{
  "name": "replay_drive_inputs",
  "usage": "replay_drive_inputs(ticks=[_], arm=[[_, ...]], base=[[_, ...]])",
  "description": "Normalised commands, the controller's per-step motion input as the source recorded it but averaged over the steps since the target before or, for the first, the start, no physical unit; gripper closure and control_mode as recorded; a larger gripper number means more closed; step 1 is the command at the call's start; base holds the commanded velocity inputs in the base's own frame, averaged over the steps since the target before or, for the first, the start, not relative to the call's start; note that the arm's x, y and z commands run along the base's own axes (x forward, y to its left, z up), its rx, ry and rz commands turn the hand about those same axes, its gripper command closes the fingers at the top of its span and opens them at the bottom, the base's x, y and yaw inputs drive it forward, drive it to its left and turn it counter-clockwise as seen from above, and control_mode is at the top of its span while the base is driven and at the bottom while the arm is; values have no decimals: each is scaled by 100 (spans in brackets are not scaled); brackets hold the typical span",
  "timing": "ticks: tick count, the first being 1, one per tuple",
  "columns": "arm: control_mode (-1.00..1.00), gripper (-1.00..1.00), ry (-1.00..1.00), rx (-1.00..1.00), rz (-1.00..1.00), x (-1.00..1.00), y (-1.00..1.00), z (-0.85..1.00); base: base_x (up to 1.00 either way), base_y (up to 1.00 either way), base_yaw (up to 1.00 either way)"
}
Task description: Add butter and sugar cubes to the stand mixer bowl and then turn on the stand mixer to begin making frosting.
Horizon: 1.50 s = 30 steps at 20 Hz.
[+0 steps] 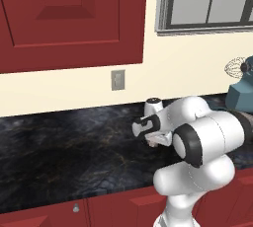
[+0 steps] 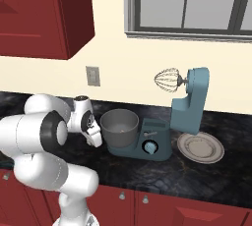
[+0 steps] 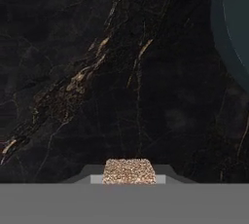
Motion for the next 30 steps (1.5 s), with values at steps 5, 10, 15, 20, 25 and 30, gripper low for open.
replay_drive_inputs(ticks=[5,10,15,20,25,30], arm=[[-100,100,-9,-2,-2,-15,0,12],[-100,100,-12,0,-6,-39,-2,40],[-100,100,-6,0,-7,-33,-7,64],[-100,100,0,0,-8,-26,-13,77],[-100,100,0,0,-7,-23,-23,76],[-100,100,0,0,-6,-14,-28,77]], base=[[0,0,0],[0,0,0],[0,0,0],[0,0,0],[0,0,0],[0,0,0]])
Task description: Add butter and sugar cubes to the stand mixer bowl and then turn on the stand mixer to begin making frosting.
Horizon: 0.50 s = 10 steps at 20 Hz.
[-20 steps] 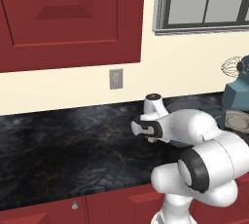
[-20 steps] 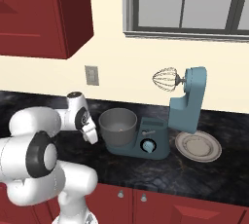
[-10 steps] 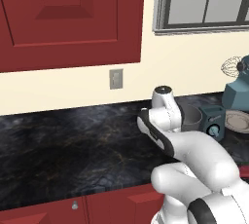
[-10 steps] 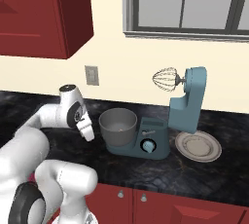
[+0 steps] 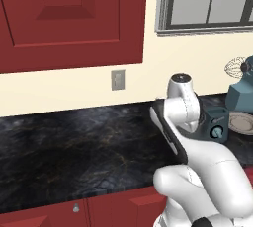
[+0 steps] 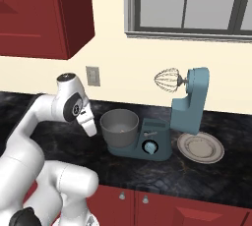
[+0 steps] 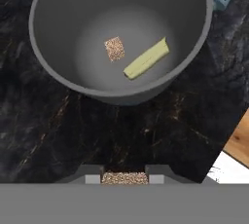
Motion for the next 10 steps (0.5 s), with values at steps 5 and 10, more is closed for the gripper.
replay_drive_inputs(ticks=[5,10], arm=[[-100,100,0,0,-7,-4,-36,69],[-100,100,0,0,-9,0,-48,39]], base=[[0,0,0],[0,0,0]])
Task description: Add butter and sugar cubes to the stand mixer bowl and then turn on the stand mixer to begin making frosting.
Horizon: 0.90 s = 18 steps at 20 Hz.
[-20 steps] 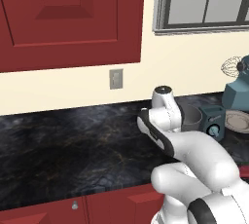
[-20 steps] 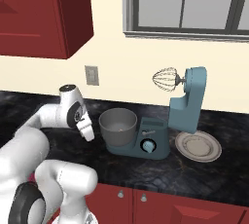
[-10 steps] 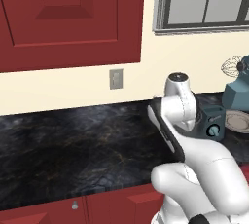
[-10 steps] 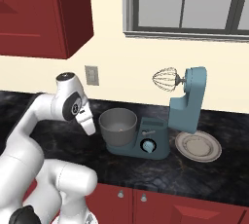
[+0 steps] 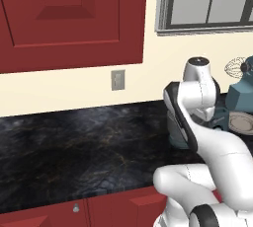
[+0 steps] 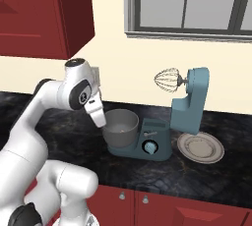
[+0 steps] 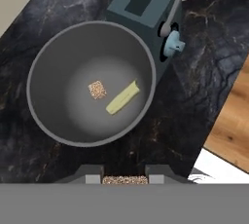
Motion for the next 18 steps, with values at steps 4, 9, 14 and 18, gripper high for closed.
replay_drive_inputs(ticks=[4,9,14,18], arm=[[-100,100,0,0,-9,0,-47,5],[-100,100,5,2,-5,14,-34,-10],[-100,100,6,3,-2,26,-18,-29],[-100,100,7,2,0,39,-7,-33]], base=[[0,0,0],[0,0,0],[0,0,0],[0,0,0]])
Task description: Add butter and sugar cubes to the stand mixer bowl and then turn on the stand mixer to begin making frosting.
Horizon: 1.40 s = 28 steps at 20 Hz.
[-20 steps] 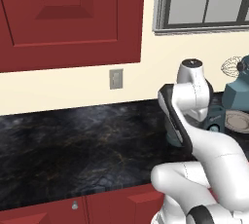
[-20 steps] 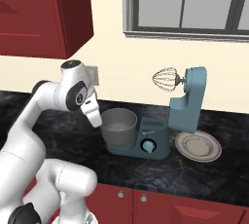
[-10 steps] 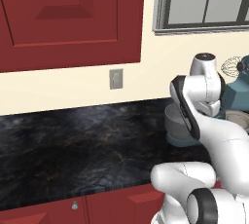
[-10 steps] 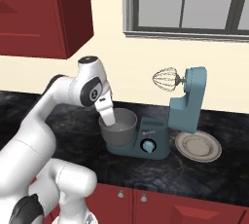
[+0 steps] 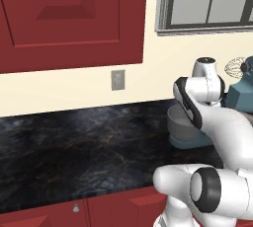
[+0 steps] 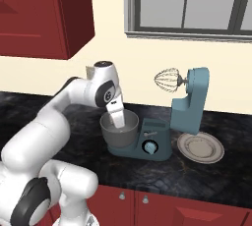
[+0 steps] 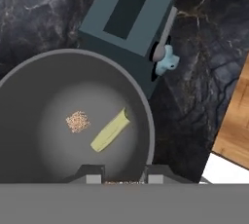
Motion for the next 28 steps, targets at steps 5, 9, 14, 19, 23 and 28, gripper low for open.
replay_drive_inputs(ticks=[5,9,14,19,23,28], arm=[[-100,100,8,0,0,44,-1,-37],[-100,100,4,0,0,30,0,-38],[-100,100,1,0,0,19,0,-37],[-100,100,0,0,0,19,0,-38],[-100,-100,2,0,0,18,0,-35],[-100,-100,0,0,-1,4,0,-1]], base=[[0,0,0],[0,0,0],[0,0,0],[0,0,0],[0,0,0],[0,0,0]])
